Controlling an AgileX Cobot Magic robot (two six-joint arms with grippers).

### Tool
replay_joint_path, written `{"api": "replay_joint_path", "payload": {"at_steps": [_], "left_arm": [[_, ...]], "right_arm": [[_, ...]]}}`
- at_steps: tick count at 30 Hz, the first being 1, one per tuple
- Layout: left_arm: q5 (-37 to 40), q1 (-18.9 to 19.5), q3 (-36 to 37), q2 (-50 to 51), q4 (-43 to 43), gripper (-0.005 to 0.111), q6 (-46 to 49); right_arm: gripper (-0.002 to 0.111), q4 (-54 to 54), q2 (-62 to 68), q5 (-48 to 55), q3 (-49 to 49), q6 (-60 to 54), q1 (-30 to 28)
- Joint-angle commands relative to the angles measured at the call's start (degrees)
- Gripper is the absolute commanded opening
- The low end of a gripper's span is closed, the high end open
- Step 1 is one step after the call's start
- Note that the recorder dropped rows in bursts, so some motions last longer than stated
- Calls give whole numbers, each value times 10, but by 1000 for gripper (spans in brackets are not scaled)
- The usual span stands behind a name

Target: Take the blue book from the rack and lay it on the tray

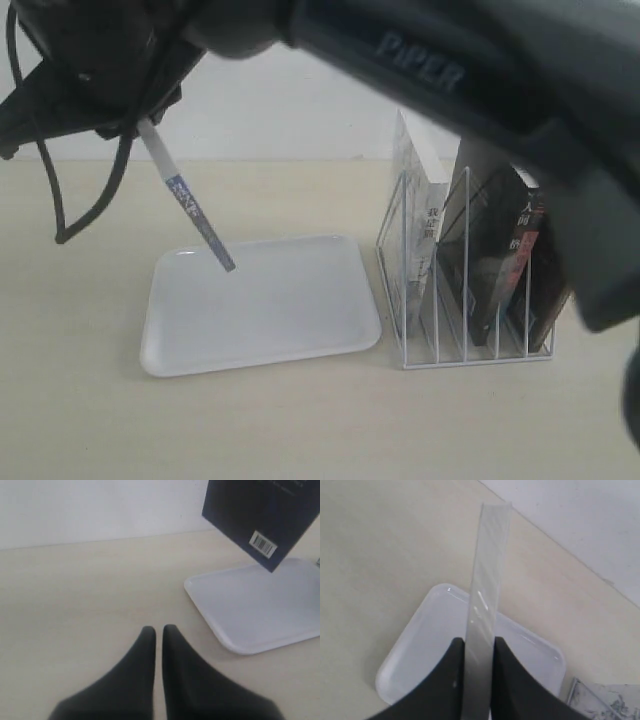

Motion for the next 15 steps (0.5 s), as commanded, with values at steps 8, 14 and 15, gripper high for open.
{"api": "replay_joint_path", "payload": {"at_steps": [8, 14, 15], "left_arm": [[-9, 0, -2, -2, 0, 5, -4], [-9, 0, -2, -2, 0, 5, -4], [-9, 0, -2, -2, 0, 5, -4]], "right_arm": [[0, -8, 42, -4, -29, -14, -5], [0, 23, 42, -4, -28, -14, -36], [0, 30, 42, -4, -28, -14, -43]]}}
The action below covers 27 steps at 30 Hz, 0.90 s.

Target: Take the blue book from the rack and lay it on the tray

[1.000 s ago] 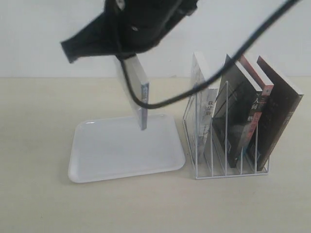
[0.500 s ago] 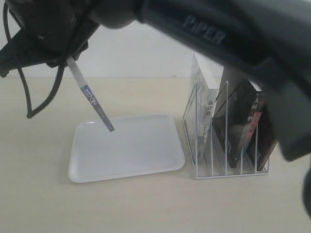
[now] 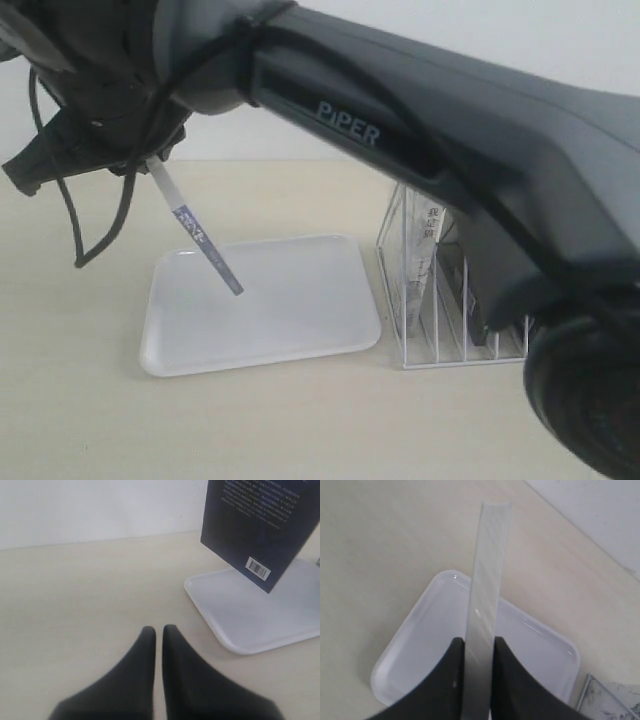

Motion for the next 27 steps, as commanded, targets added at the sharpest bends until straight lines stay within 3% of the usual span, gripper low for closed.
{"api": "replay_joint_path", "payload": {"at_steps": [1, 23, 27], "left_arm": [[-9, 0, -2, -2, 0, 5, -4], [-9, 0, -2, -2, 0, 5, -4], [-9, 0, -2, -2, 0, 5, -4]], "right_arm": [[0, 14, -8, -8, -6, -4, -32], [0, 22, -11, -8, -6, -40, -77], [0, 34, -42, -8, 42, -52, -72]]}}
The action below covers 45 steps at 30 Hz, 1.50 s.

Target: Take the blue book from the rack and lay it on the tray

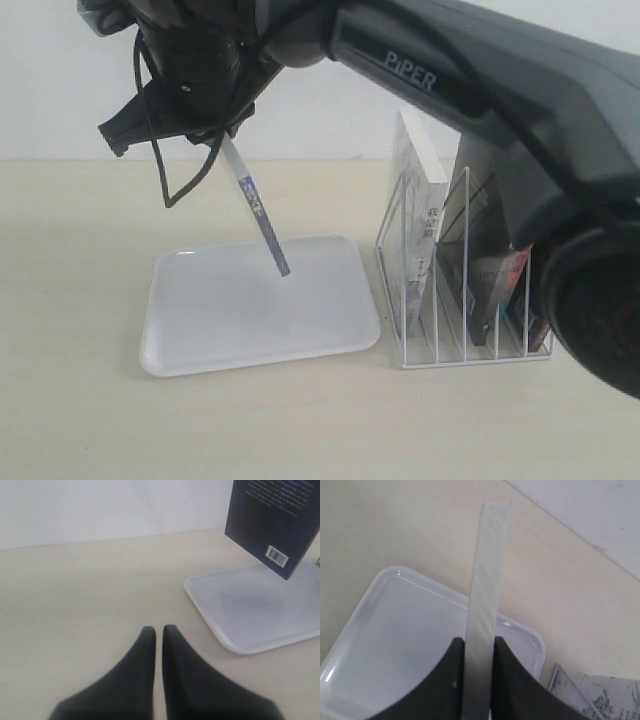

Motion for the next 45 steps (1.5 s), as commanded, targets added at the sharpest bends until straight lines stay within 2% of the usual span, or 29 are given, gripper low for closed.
{"api": "replay_joint_path", "payload": {"at_steps": [1, 5, 7, 19, 28, 33, 45], "left_arm": [[-9, 0, -2, -2, 0, 5, -4], [-9, 0, -2, -2, 0, 5, -4], [-9, 0, -2, -2, 0, 5, -4], [-9, 0, -2, -2, 0, 5, -4], [-9, 0, -2, -2, 0, 5, -4], [-9, 0, -2, -2, 0, 5, -4], [-9, 0, -2, -2, 0, 5, -4]], "right_arm": [[0, -2, -60, -9, 70, -7, 4], [0, -44, -116, -9, 178, 40, 9], [0, -93, -118, -9, 190, 51, 8], [0, -119, -62, -9, 167, 34, 2], [0, -71, -23, -9, 110, 25, 2], [0, -27, -23, -9, 110, 30, 2], [0, 3, -23, -9, 110, 49, 2]]}}
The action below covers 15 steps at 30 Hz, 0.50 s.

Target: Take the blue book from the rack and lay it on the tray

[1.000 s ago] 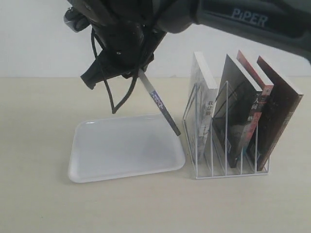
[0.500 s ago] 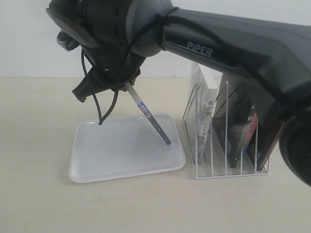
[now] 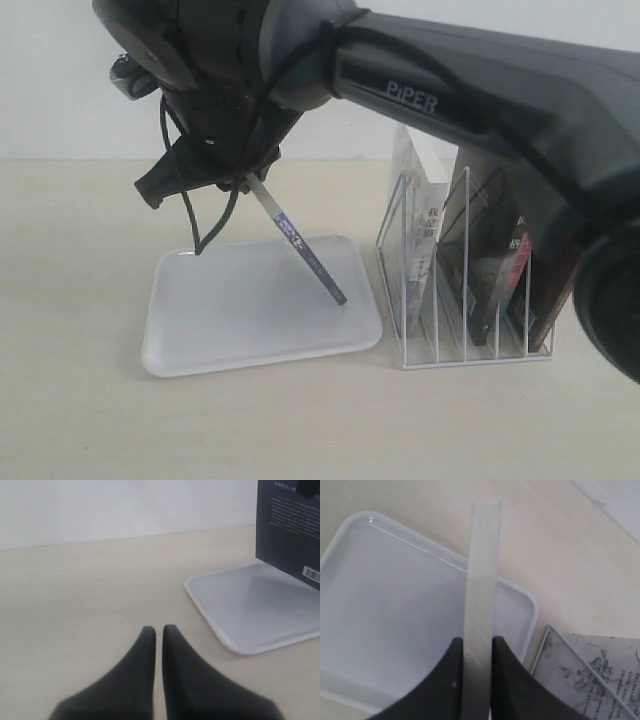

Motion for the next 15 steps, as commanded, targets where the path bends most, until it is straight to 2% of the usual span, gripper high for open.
{"api": "replay_joint_path", "payload": {"at_steps": [1, 10, 12, 15], "left_arm": [[-9, 0, -2, -2, 0, 5, -4], [-9, 0, -2, -2, 0, 5, -4], [-9, 0, -2, -2, 0, 5, -4], [-9, 0, -2, -2, 0, 5, -4]], "right_arm": [[0, 28, -4, -5, -2, 12, -2], [0, 34, -33, -5, -2, 1, 0], [0, 8, -33, -5, 9, -18, 3], [0, -90, -36, -5, 13, -83, 24]]}}
